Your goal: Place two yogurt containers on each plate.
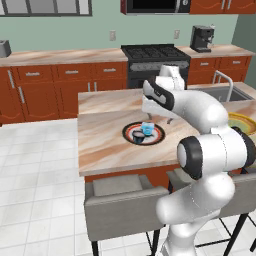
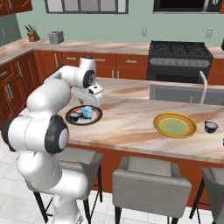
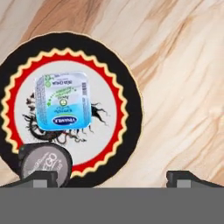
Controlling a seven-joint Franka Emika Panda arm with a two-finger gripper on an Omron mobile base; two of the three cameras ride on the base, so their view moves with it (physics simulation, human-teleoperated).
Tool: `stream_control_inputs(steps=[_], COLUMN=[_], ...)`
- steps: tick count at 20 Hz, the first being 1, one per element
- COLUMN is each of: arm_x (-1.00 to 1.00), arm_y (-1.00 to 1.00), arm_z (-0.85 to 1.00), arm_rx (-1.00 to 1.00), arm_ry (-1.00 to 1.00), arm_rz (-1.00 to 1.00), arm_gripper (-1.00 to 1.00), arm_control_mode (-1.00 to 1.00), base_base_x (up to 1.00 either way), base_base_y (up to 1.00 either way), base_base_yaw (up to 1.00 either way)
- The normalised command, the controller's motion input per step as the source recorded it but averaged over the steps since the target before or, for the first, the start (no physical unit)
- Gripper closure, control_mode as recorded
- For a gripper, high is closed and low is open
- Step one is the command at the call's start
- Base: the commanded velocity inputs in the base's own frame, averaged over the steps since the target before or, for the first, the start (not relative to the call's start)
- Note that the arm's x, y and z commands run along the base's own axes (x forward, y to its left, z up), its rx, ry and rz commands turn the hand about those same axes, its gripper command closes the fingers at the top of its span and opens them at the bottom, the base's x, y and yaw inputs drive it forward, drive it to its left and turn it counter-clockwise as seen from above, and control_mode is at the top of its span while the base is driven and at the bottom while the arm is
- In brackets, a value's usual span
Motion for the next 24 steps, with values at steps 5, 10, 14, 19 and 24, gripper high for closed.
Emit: stream_control_inputs(steps=[5, 10, 14, 19, 24], arm_x=[-0.78, -0.58, -0.16, -0.13, 0.00], arm_y=[-0.03, 0.00, 0.00, 0.00, 0.00], arm_z=[0.03, 0.02, -0.02, -0.03, 0.00], arm_rx=[0.05, -0.02, -0.02, 0.00, 0.00], arm_ry=[0.14, 0.00, 0.00, 0.00, 0.00], arm_rz=[-0.05, 0.03, 0.04, 0.01, 0.00], arm_gripper=[-1.00, -1.00, -1.00, -1.00, -1.00], arm_control_mode=[-1.00, -1.00, -1.00, 1.00, 1.00], base_base_x=[0.00, 0.00, 0.00, -0.06, -0.11], base_base_y=[0.00, 0.00, 0.00, -0.15, -0.91], base_base_yaw=[0.00, 0.00, 0.00, -0.04, -0.08])
